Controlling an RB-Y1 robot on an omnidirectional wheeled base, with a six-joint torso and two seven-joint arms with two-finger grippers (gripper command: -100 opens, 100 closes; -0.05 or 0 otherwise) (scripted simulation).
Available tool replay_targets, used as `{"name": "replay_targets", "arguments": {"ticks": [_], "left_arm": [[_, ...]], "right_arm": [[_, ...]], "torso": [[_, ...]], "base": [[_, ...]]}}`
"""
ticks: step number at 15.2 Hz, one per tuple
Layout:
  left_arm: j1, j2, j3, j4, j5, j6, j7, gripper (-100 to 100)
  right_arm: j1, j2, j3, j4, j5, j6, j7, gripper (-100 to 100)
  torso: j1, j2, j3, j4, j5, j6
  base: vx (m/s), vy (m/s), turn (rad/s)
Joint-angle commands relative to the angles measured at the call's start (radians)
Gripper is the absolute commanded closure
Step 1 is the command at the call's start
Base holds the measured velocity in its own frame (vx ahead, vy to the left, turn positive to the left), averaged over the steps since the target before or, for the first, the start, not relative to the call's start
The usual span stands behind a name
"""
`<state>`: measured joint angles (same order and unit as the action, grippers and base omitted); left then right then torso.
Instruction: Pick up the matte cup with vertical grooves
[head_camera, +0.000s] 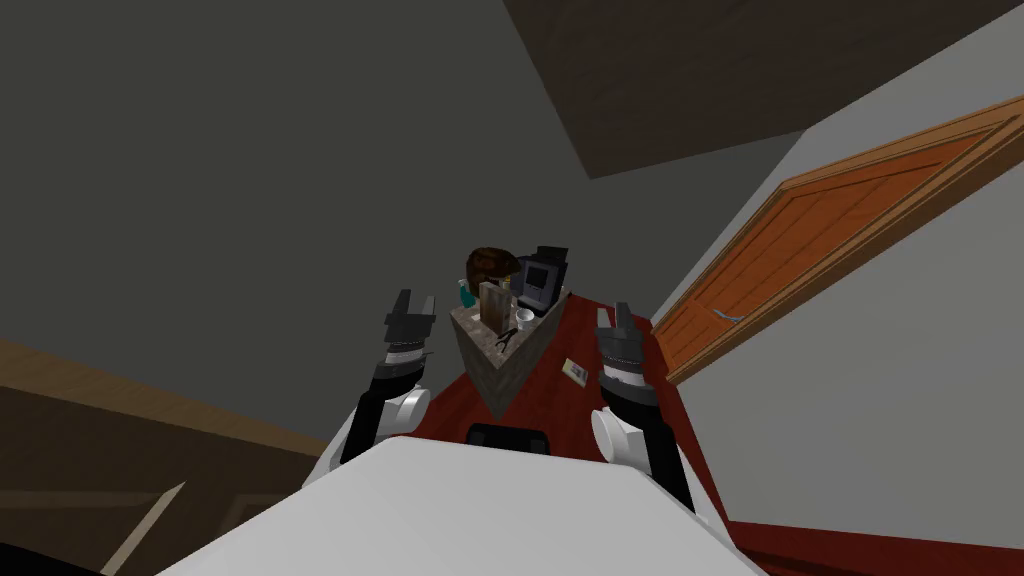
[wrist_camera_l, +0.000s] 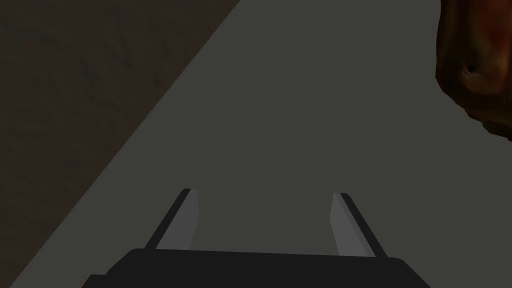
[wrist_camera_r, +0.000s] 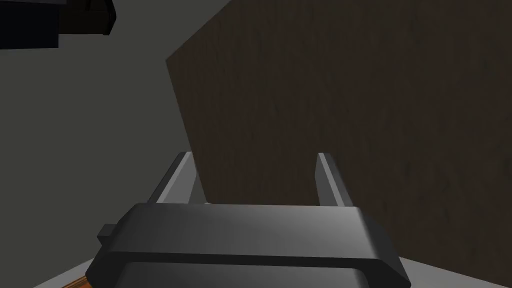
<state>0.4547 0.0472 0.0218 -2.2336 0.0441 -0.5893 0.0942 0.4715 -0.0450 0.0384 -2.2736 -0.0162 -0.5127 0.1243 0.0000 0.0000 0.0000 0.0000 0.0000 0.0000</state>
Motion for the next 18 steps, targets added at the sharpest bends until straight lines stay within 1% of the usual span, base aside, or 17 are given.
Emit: {"name": "replay_targets", "arguments": {"ticks": [1,2,4,5,6,7,8,9,10,11,12,13,14,15,16,17,18], "left_arm": [[0.000,0.000,0.000,0.000,0.000,0.000,0.000,0],[0.000,0.000,0.000,0.000,0.000,0.000,0.000,0],[0.000,0.000,0.000,0.000,0.000,0.000,0.000,0],[0.000,0.000,0.000,0.000,0.000,0.000,0.000,0],[0.000,0.000,0.000,0.000,0.000,0.000,0.000,0],[0.000,0.000,0.000,0.000,0.000,0.000,0.000,0],[0.000,0.000,0.000,0.000,0.000,0.000,0.000,0],[0.000,0.000,0.000,0.000,0.000,0.000,0.000,0],[0.000,0.000,0.000,0.000,0.000,0.000,0.000,0],[0.000,0.000,0.000,0.000,0.000,0.000,0.000,0],[0.000,0.000,0.000,0.000,0.000,0.000,0.000,0],[0.000,0.000,0.000,0.000,0.000,0.000,0.000,0],[0.000,0.000,0.000,0.000,0.000,0.000,0.000,0],[0.000,0.000,0.000,0.000,0.000,0.000,0.000,0],[0.000,0.000,0.000,0.000,0.000,0.000,0.000,0],[0.000,0.000,0.000,0.000,0.000,0.000,0.000,0],[0.000,0.000,0.000,0.000,0.000,0.000,0.000,0]], "right_arm": [[-0.004,-0.048,-0.002,0.020,0.010,-0.002,0.005,-100],[-0.004,-0.048,-0.002,0.020,0.010,-0.002,0.005,-100],[-0.011,-0.100,-0.006,0.050,0.025,-0.005,0.012,-100],[-0.011,-0.107,-0.006,0.050,0.025,-0.005,0.012,-100],[-0.015,-0.139,-0.008,0.069,0.035,-0.007,0.017,-100],[-0.015,-0.143,-0.008,0.069,0.035,-0.007,0.017,-100],[-0.019,-0.177,-0.010,0.091,0.046,-0.009,0.022,-100],[-0.019,-0.183,-0.010,0.091,0.046,-0.009,0.022,-100],[-0.024,-0.213,-0.013,0.116,0.058,-0.011,0.028,-100],[-0.024,-0.226,-0.013,0.116,0.058,-0.011,0.028,-100],[-0.029,-0.254,-0.015,0.143,0.072,-0.014,0.035,-100],[-0.029,-0.273,-0.015,0.143,0.072,-0.014,0.035,-100],[-0.034,-0.298,-0.017,0.171,0.088,-0.017,0.042,-100],[-0.034,-0.319,-0.017,0.171,0.088,-0.017,0.042,-100],[-0.034,-0.323,-0.017,0.171,0.088,-0.017,0.042,-100],[-0.039,-0.358,-0.019,0.202,0.104,-0.021,0.050,-100],[-0.039,-0.375,-0.019,0.202,0.104,-0.021,0.050,-100]], "torso": [[0.000,0.000,0.000,0.000,0.000,0.000],[0.001,0.000,0.000,0.000,0.000,0.000],[0.003,0.001,0.000,0.000,0.001,0.000],[0.004,0.001,0.001,0.000,0.001,0.000],[0.005,0.002,0.001,0.000,0.001,0.000],[0.005,0.002,0.001,0.000,0.001,0.000],[0.004,0.002,0.001,0.000,0.001,0.000],[0.005,0.002,0.001,0.000,0.001,0.000],[0.005,0.001,0.001,0.000,0.001,0.000],[0.005,0.001,0.001,0.000,0.001,0.000],[0.005,0.001,0.001,0.000,0.001,0.000],[0.005,0.001,0.001,0.000,0.001,0.000],[0.005,0.001,0.001,0.000,0.001,0.000],[0.006,0.001,0.001,0.000,0.001,0.000],[0.006,0.002,0.001,0.000,0.001,0.000],[0.005,0.001,0.001,0.000,0.001,0.000],[0.004,0.001,0.001,0.000,0.001,0.000]], "base": [[-0.007,0.026,0.056],[-0.012,0.044,0.062],[-0.024,0.066,0.060],[-0.025,0.072,0.048],[-0.023,0.069,0.072],[-0.019,0.060,0.055],[-0.021,0.069,0.067],[-0.016,0.066,0.057],[-0.009,0.071,0.069],[-0.011,0.069,0.068],[-0.018,0.076,0.106],[-0.021,0.078,0.081],[-0.021,0.102,0.101],[-0.020,0.093,0.074],[-0.013,0.055,0.010],[-0.007,0.060,0.068],[-0.010,0.065,0.097]]}}
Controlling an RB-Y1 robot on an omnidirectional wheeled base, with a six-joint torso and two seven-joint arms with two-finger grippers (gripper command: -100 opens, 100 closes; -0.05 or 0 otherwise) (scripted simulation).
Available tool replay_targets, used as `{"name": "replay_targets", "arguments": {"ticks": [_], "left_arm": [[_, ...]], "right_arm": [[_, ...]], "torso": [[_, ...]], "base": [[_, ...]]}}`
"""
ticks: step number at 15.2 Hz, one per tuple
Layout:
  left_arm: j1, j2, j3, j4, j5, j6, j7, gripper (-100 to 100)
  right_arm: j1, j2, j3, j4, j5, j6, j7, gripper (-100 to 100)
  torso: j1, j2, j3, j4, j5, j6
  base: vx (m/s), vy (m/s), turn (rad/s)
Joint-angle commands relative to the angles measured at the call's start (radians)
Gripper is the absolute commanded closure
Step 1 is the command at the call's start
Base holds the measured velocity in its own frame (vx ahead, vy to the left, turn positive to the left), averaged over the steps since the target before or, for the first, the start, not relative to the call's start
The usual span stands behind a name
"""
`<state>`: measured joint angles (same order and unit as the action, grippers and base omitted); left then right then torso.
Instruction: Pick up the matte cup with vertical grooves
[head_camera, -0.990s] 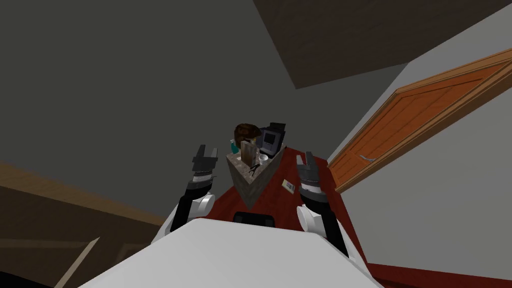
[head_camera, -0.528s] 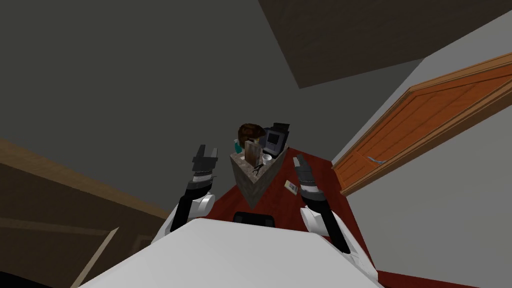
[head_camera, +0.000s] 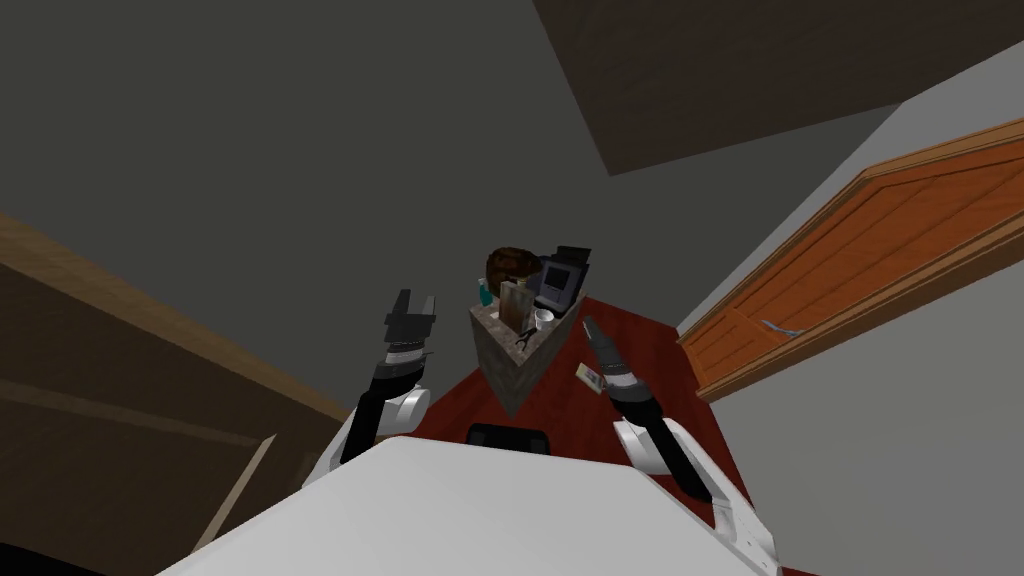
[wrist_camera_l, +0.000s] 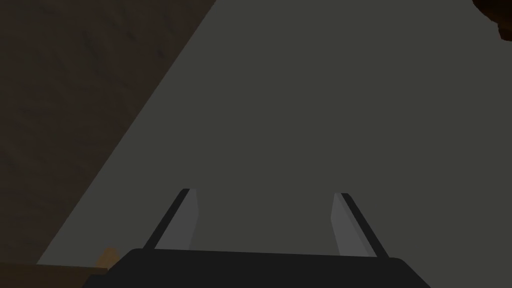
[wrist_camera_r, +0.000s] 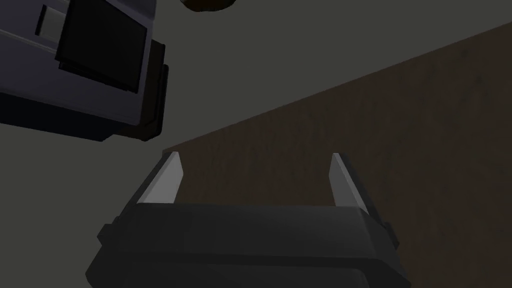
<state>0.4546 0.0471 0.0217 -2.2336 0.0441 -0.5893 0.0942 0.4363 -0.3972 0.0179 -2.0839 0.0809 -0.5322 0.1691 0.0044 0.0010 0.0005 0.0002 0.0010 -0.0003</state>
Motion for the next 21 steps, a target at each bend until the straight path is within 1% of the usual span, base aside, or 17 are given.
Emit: {"name": "replay_targets", "arguments": {"ticks": [1,3,4,5,6,7,9,10,12,13,14,15,16,17,18,19,21], "left_arm": [[0.000,0.000,0.000,0.000,0.000,0.000,0.000,0],[0.000,0.000,0.000,0.000,0.000,0.000,0.000,0],[0.000,0.000,0.000,0.000,0.000,0.000,0.000,0],[0.000,0.000,0.000,0.000,0.000,0.000,0.000,0],[0.000,0.000,0.000,0.000,0.000,0.000,0.000,0],[0.000,0.000,0.000,0.000,0.000,0.000,0.000,0],[0.000,0.000,0.000,0.000,0.000,0.000,0.000,0],[0.000,0.000,0.000,0.000,0.000,0.000,0.000,0],[0.000,0.000,0.000,0.000,0.000,0.000,0.000,0],[0.000,0.000,0.000,0.000,0.000,0.000,0.000,0],[0.000,0.000,0.000,0.000,0.000,0.000,0.000,0],[0.000,0.000,0.000,0.000,0.000,0.000,0.000,0],[0.000,0.000,0.000,0.000,0.000,0.000,0.000,0],[0.000,0.000,0.000,0.000,0.000,0.000,0.000,0],[0.000,0.000,0.000,0.000,0.000,0.000,0.000,0],[0.000,0.000,0.000,0.000,0.000,0.000,0.000,0],[0.000,0.000,0.000,0.000,0.000,0.000,0.000,0]], "right_arm": [[-0.009,-0.050,0.000,0.045,0.024,-0.005,0.013,-100],[-0.009,-0.078,0.000,0.045,0.024,-0.005,0.013,-100],[-0.014,-0.108,-0.002,0.079,0.043,-0.009,0.022,-100],[-0.014,-0.132,-0.002,0.079,0.043,-0.009,0.022,-100],[-0.014,-0.134,-0.002,0.079,0.043,-0.009,0.022,-100],[-0.019,-0.169,-0.003,0.114,0.063,-0.013,0.031,-100],[-0.019,-0.192,-0.003,0.114,0.063,-0.013,0.031,-100],[-0.024,-0.227,-0.003,0.150,0.083,-0.018,0.040,-100],[-0.024,-0.251,-0.003,0.150,0.083,-0.018,0.040,-100],[-0.028,-0.286,-0.003,0.187,0.104,-0.023,0.050,-100],[-0.028,-0.309,-0.003,0.187,0.104,-0.023,0.050,-100],[-0.028,-0.311,-0.003,0.187,0.104,-0.023,0.050,-100],[-0.032,-0.346,-0.003,0.224,0.127,-0.028,0.059,-100],[-0.032,-0.369,-0.003,0.224,0.127,-0.028,0.059,-100],[-0.032,-0.372,-0.003,0.224,0.127,-0.028,0.059,-100],[-0.035,-0.409,-0.001,0.263,0.149,-0.034,0.070,-100],[-0.035,-0.433,-0.001,0.263,0.149,-0.034,0.070,-100]], "torso": [[0.000,0.000,0.000,0.000,0.000,0.000],[0.002,0.000,0.000,0.000,0.000,0.000],[0.001,0.000,0.000,0.000,0.000,0.000],[0.001,0.000,0.000,0.000,0.000,0.000],[0.001,0.000,0.000,0.000,0.000,0.000],[0.000,-0.001,0.000,0.000,0.000,0.000],[0.001,-0.001,-0.001,0.000,0.000,0.000],[0.000,-0.001,0.000,0.000,0.000,0.000],[0.001,-0.001,0.000,0.000,0.000,0.000],[0.000,-0.001,0.000,0.000,0.000,0.000],[0.000,-0.001,-0.001,0.000,0.000,0.000],[0.001,-0.002,-0.001,0.000,0.000,0.000],[0.000,-0.001,-0.001,0.000,0.000,0.000],[0.001,-0.002,-0.001,0.000,0.000,0.000],[0.001,-0.002,-0.001,0.000,0.000,0.000],[0.001,-0.002,-0.001,0.000,0.000,0.000],[0.001,-0.001,-0.001,0.000,0.000,0.000]], "base": [[-0.017,0.090,0.136],[-0.017,0.083,0.053],[-0.006,0.079,0.064],[0.001,0.069,0.097],[0.005,0.049,0.041],[0.009,0.076,0.104],[0.001,0.077,0.064],[-0.003,0.082,0.102],[-0.002,0.068,0.070],[0.020,0.071,0.090],[0.019,0.080,0.112],[0.008,0.062,0.044],[0.015,0.083,0.115],[0.019,0.091,0.117],[0.012,0.063,0.029],[0.004,0.076,0.113],[0.014,0.074,0.072]]}}
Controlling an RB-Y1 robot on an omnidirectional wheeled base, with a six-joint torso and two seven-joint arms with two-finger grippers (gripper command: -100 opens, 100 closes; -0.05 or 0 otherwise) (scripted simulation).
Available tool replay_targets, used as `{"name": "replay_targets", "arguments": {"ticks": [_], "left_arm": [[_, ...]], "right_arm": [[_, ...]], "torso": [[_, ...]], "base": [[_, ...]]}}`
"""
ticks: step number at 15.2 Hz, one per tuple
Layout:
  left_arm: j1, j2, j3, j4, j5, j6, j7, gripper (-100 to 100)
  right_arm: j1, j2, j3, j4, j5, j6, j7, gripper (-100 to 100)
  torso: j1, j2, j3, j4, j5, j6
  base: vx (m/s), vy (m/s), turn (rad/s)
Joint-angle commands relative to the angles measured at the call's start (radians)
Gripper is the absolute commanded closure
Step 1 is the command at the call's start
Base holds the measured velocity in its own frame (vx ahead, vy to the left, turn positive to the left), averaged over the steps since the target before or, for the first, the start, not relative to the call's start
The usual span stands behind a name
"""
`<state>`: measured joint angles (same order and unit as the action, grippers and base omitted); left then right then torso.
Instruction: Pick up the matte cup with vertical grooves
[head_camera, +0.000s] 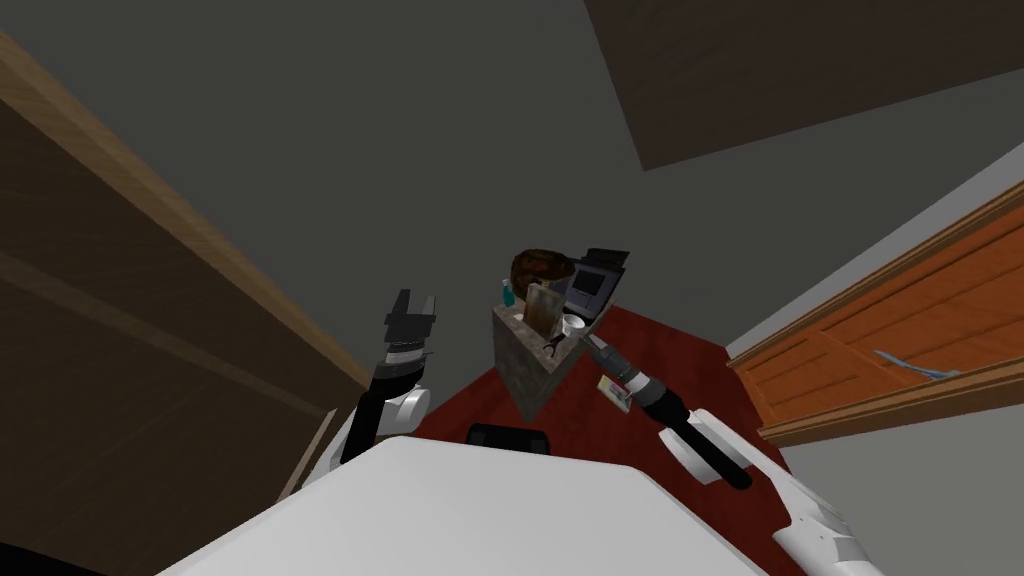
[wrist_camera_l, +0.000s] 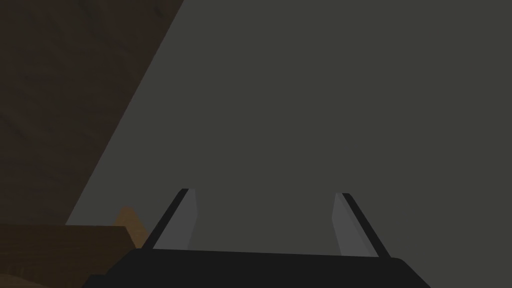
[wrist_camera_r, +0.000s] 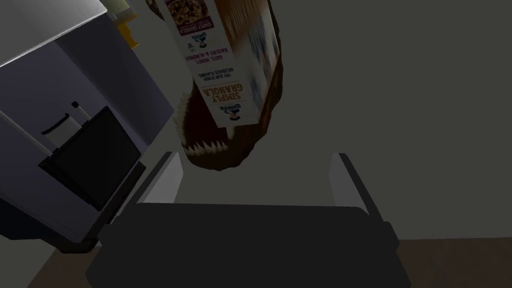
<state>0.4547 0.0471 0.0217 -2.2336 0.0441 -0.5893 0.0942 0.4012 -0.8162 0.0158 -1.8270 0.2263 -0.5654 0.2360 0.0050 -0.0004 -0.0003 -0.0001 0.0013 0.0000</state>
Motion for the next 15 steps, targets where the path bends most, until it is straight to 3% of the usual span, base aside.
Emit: {"name": "replay_targets", "arguments": {"ticks": [1,3,4,6,7,8,9,10,12,13,15], "left_arm": [[0.000,0.000,0.000,0.000,0.000,0.000,0.000,0],[0.000,0.000,0.000,0.000,0.000,0.000,0.000,0],[0.000,0.000,0.000,0.000,0.000,0.000,0.000,0],[0.000,0.000,0.000,0.000,0.000,0.000,0.000,0],[0.000,0.000,0.000,0.000,0.000,0.000,0.000,0],[0.000,0.000,0.000,0.000,0.000,0.000,0.000,0],[0.000,0.000,0.000,0.000,0.000,0.000,0.000,0],[0.000,0.000,0.000,0.000,0.000,0.000,0.000,0],[0.000,0.000,0.000,0.000,0.000,0.000,0.000,0],[0.000,0.000,0.000,0.000,0.000,0.000,0.000,0],[0.000,0.000,0.000,0.000,0.000,0.000,0.000,0]], "right_arm": [[-0.003,-0.050,0.003,0.044,0.027,-0.007,0.013,-100],[-0.003,-0.076,0.003,0.044,0.027,-0.007,0.013,-100],[-0.005,-0.111,0.006,0.083,0.051,-0.013,0.023,-100],[-0.005,-0.137,0.006,0.083,0.051,-0.013,0.023,-100],[-0.006,-0.174,0.010,0.120,0.076,-0.019,0.034,-100],[-0.006,-0.198,0.010,0.122,0.076,-0.019,0.034,-100],[-0.006,-0.198,0.010,0.122,0.076,-0.019,0.034,-100],[-0.007,-0.232,0.015,0.160,0.100,-0.026,0.044,-100],[-0.007,-0.258,0.015,0.160,0.100,-0.026,0.044,-100],[-0.006,-0.293,0.021,0.199,0.125,-0.032,0.054,-100],[-0.005,-0.344,0.028,0.228,0.151,-0.039,0.065,-100]], "torso": [[0.000,0.000,0.000,0.000,0.000,0.000],[0.000,-0.001,0.000,0.000,0.000,0.000],[0.000,0.000,0.000,0.000,0.000,0.000],[0.001,-0.001,-0.001,0.000,0.000,-0.001],[0.000,-0.001,0.000,0.000,0.000,0.000],[0.000,-0.001,-0.001,0.000,0.000,0.000],[0.001,-0.001,-0.001,0.000,0.000,0.000],[0.000,-0.001,-0.001,0.000,0.000,0.000],[0.000,-0.002,-0.001,0.000,0.000,0.000],[-0.001,-0.001,-0.001,0.000,0.000,0.000],[-0.003,0.001,0.000,0.000,-0.001,0.000]], "base": [[0.027,0.070,0.087],[0.022,0.068,0.077],[0.024,0.080,0.114],[0.027,0.074,0.088],[0.028,0.079,0.107],[0.034,0.084,0.113],[0.026,0.057,0.046],[0.039,0.068,0.115],[0.038,0.054,0.063],[0.002,0.029,-0.006],[0.000,0.023,0.014]]}}
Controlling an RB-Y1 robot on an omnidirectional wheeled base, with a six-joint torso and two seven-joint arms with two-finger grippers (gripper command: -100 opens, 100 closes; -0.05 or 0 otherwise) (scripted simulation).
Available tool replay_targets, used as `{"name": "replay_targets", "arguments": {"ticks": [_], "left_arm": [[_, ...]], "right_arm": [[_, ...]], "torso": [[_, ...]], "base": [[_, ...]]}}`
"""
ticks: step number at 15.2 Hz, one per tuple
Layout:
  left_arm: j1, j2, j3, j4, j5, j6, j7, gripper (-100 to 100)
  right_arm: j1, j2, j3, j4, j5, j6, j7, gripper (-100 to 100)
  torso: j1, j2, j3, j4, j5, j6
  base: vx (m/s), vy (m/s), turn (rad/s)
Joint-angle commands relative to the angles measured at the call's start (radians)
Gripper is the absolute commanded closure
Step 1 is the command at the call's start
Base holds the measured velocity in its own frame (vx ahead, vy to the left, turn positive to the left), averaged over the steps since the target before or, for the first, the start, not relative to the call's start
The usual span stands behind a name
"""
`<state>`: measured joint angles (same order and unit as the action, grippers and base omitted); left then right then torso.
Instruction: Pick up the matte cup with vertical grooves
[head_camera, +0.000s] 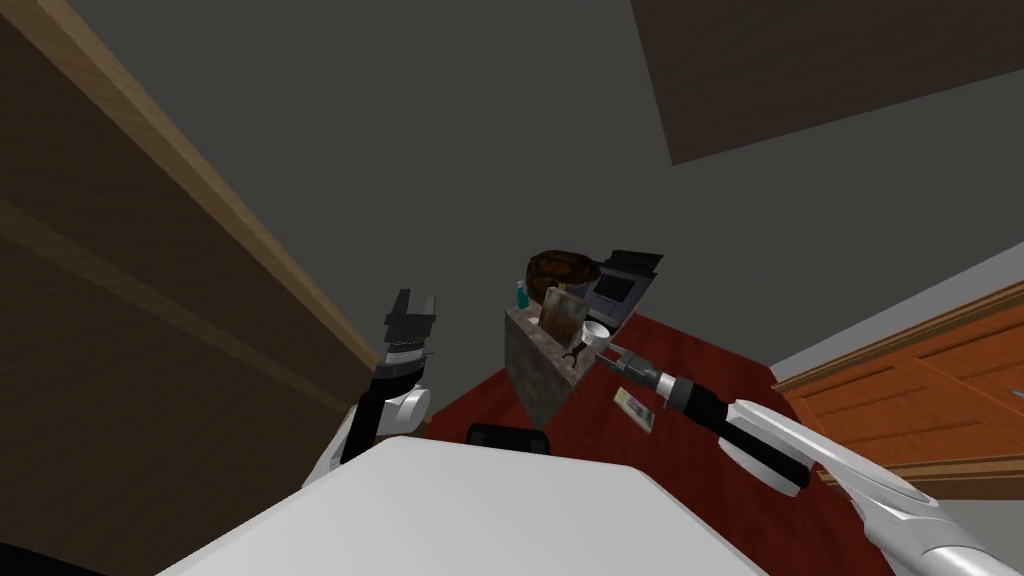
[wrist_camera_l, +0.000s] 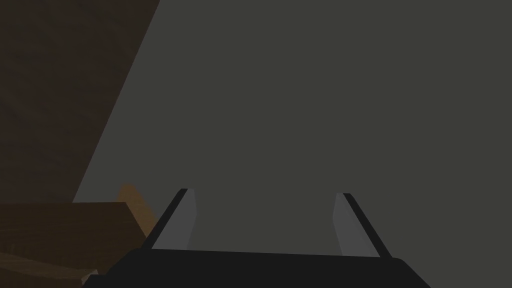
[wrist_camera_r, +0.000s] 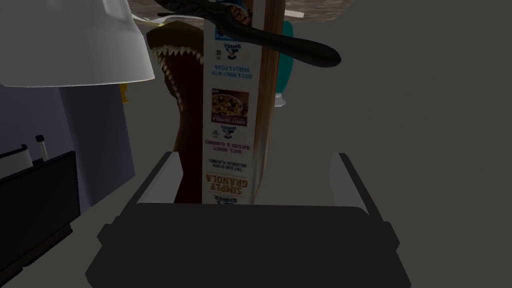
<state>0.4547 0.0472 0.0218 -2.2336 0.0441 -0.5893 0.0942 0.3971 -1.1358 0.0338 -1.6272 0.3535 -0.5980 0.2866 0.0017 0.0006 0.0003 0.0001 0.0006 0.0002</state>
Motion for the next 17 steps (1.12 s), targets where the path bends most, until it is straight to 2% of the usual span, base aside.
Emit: {"name": "replay_targets", "arguments": {"ticks": [1,3,4,5,6,8,9,10,11,13,14,15,16,17], "left_arm": [[0.000,0.000,0.000,0.000,0.000,0.000,0.000,0],[0.000,0.000,0.000,0.000,0.000,0.000,0.000,0],[0.000,0.000,0.000,0.000,0.000,0.000,0.000,0],[0.000,0.000,0.000,0.000,0.000,0.000,0.000,0],[0.000,0.000,0.000,0.000,0.000,0.000,0.000,0],[0.000,0.000,0.000,0.000,0.000,0.000,0.000,0],[0.000,0.000,0.000,0.000,0.000,0.000,0.000,0],[0.000,0.000,0.000,0.000,0.000,0.000,0.000,0],[0.000,0.000,0.000,0.000,0.000,0.000,0.000,0],[0.000,0.000,0.000,0.000,0.000,0.000,0.000,0],[0.000,0.000,0.000,0.000,0.000,0.000,0.000,0],[0.000,0.000,0.000,0.000,0.000,0.000,0.000,0],[0.000,0.000,0.000,0.000,0.000,0.000,0.000,0],[0.000,0.000,0.000,0.000,0.000,0.000,0.000,0]], "right_arm": [[-0.001,-0.050,0.010,0.037,0.023,-0.007,0.014,-100],[-0.001,-0.055,0.010,0.037,0.023,-0.007,0.014,-100],[0.002,-0.100,0.018,0.074,0.049,-0.014,0.024,-100],[0.002,-0.111,0.018,0.074,0.049,-0.014,0.024,-100],[0.005,-0.141,0.028,0.110,0.074,-0.021,0.034,-100],[0.005,-0.165,0.028,0.111,0.074,-0.021,0.034,-100],[0.010,-0.199,0.039,0.146,0.099,-0.029,0.044,-100],[0.010,-0.217,0.039,0.146,0.099,-0.029,0.044,-100],[0.016,-0.240,0.051,0.180,0.124,-0.037,0.053,-100],[0.016,-0.267,0.051,0.180,0.124,-0.037,0.053,-100],[0.023,-0.302,0.064,0.213,0.149,-0.045,0.062,-100],[0.023,-0.314,0.064,0.213,0.149,-0.045,0.062,-100],[0.031,-0.337,0.079,0.245,0.173,-0.053,0.071,-100],[0.031,-0.357,0.079,0.245,0.173,-0.053,0.071,-100]], "torso": [[0.000,0.000,0.000,0.000,0.000,0.000],[0.001,0.000,0.000,0.000,0.000,0.000],[0.002,0.000,0.000,0.000,0.000,0.000],[0.002,-0.001,0.000,0.000,0.001,0.000],[0.004,-0.002,-0.001,0.000,0.001,-0.001],[0.007,-0.010,-0.005,-0.002,0.002,-0.001],[0.006,-0.009,-0.005,-0.002,0.001,-0.001],[0.005,-0.009,-0.005,-0.002,0.001,-0.001],[0.004,-0.008,-0.005,-0.002,0.001,-0.001],[0.003,-0.007,-0.004,-0.002,0.001,-0.001],[0.002,-0.005,-0.003,-0.001,0.000,0.000],[0.002,-0.005,-0.003,-0.001,0.000,-0.001],[0.003,-0.005,-0.003,-0.001,0.001,-0.001],[0.003,-0.005,-0.003,-0.001,0.001,-0.001]], "base": [[0.002,0.037,0.034],[0.006,0.048,0.079],[0.029,0.063,0.047],[0.053,0.081,0.204],[0.145,0.128,0.427],[0.147,0.105,0.140],[0.114,0.067,0.065],[0.099,0.054,0.096],[0.088,0.045,0.152],[0.066,0.036,0.090],[0.065,0.049,0.093],[0.071,0.055,0.099],[0.086,0.058,0.139],[0.086,0.047,0.117]]}}
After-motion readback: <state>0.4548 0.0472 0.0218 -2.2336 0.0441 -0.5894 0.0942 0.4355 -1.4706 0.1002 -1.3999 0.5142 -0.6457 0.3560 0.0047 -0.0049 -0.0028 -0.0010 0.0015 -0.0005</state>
